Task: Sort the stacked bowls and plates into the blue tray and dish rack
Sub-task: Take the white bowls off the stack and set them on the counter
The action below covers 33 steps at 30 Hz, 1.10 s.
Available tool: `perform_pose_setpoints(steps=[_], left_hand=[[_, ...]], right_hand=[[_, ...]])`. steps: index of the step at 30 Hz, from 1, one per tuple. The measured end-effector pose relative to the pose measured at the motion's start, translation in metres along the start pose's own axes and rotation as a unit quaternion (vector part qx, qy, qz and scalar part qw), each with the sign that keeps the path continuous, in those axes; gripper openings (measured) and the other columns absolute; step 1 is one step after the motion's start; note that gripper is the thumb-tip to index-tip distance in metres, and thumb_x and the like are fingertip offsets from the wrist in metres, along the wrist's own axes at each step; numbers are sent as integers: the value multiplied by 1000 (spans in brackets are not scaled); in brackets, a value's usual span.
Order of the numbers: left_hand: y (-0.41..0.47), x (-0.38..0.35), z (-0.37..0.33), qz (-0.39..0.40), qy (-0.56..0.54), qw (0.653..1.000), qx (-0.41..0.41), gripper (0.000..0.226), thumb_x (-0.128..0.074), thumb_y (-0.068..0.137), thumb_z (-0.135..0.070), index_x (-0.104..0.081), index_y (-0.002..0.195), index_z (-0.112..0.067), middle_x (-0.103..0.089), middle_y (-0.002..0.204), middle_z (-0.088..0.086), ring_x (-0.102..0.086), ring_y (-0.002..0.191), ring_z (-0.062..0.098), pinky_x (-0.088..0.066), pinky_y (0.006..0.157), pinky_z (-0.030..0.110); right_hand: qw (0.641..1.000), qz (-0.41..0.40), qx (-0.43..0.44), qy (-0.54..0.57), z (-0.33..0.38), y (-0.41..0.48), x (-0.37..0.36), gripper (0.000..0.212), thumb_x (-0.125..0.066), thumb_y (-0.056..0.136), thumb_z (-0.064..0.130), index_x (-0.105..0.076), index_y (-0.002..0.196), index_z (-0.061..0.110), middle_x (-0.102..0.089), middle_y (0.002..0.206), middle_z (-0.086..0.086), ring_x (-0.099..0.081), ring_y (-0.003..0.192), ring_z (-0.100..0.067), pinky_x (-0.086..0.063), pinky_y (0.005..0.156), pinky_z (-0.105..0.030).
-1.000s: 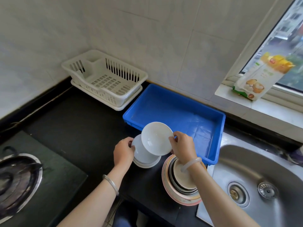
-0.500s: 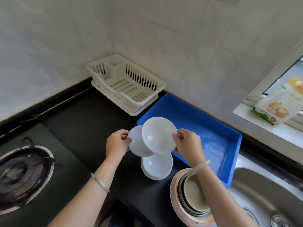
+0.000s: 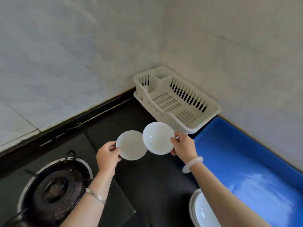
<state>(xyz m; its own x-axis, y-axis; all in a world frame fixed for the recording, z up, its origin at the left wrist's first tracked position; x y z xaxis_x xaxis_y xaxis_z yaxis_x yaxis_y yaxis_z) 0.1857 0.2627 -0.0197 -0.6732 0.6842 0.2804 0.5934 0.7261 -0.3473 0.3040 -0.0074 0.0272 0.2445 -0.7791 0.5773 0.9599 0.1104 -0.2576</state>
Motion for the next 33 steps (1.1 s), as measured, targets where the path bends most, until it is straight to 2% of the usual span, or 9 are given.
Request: perform_pose_setpoints(steps=[4, 9, 12, 15, 19, 25, 28, 30, 33], left_hand=[[44, 11, 9, -42, -41, 998, 32, 20, -58, 84, 2, -62, 96, -14, -59, 87, 0, -59, 84, 20, -52, 59, 26], [90, 15, 18, -83, -57, 994, 49, 22, -59, 84, 0, -61, 102, -14, -58, 100, 3, -56, 92, 20, -53, 60, 27], [113, 17, 24, -102, -61, 991, 59, 24, -60, 84, -1, -61, 105, -14, -57, 102, 3, -56, 93, 20, -53, 61, 27], [129, 17, 31, -112, -75, 988, 73, 27, -60, 84, -1, -60, 108, -12, -57, 104, 4, -56, 95, 21, -55, 66, 31], [142, 14, 40, -115, -96, 985, 90, 27, -60, 85, -1, -60, 110, -12, -58, 109, 7, -58, 103, 25, -56, 71, 34], [151, 6, 43, -106, -124, 982, 98, 26, -60, 85, -1, -58, 108, -14, -57, 113, 8, -57, 109, 27, -55, 71, 33], [150, 3, 45, -92, -145, 980, 96, 26, -60, 85, -3, -56, 107, -17, -56, 112, 6, -57, 109, 26, -54, 71, 32], [147, -2, 49, -69, -177, 974, 124, 30, -58, 88, -6, -53, 114, -19, -55, 116, 5, -57, 109, 25, -54, 75, 34], [135, -13, 61, -33, -241, 949, 198, 42, -55, 91, -13, -45, 131, -23, -53, 125, 7, -61, 105, 27, -54, 81, 37]], right_hand=[[1000, 18, -25, 0, 6, 45, -46, 10, -47, 95, 18, -55, 96, 12, -63, 81, -9, -62, 56, -17, -43, 44, -18], [997, 11, -78, 21, 1, 88, -88, 8, -47, 94, 17, -52, 87, 16, -65, 82, -8, -64, 53, -14, -46, 46, -20], [994, 5, -99, 35, 3, 109, -108, 15, -47, 93, 16, -47, 80, 22, -66, 84, -8, -65, 56, -14, -50, 50, -23], [993, 8, -109, 39, 6, 125, -128, 9, -46, 93, 15, -49, 85, 17, -65, 84, -7, -65, 56, -13, -54, 53, -25], [991, 4, -128, 49, 8, 140, -145, 7, -45, 93, 14, -50, 88, 14, -62, 84, -3, -64, 56, -12, -50, 50, -23], [989, -9, -133, 56, 4, 153, -150, 11, -47, 92, 16, -47, 82, 19, -64, 88, -5, -64, 55, -10, -44, 48, -21], [985, 0, -149, 86, -4, 155, -153, 5, -49, 94, 20, -51, 93, 16, -63, 89, -4, -66, 58, -13, -55, 56, -27], [975, 13, -173, 139, -11, 153, -155, 9, -49, 95, 23, -51, 101, 17, -62, 89, -5, -67, 64, -16, -58, 60, -29], [954, 25, -190, 231, -18, 149, -160, 26, -52, 94, 18, -53, 119, 21, -60, 108, -6, -65, 84, -19, -57, 61, -27]])
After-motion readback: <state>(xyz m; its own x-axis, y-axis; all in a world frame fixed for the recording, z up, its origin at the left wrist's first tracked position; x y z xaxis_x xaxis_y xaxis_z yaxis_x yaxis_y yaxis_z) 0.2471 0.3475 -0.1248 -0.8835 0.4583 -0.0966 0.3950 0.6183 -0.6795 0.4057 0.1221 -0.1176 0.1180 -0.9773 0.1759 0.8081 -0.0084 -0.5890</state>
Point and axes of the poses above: each hand's wrist, its own y-axis towards the middle knuckle, its own x-axis out of the back of the hand, z = x × y, the point moved 9 cm from there along y, towards the middle knuckle
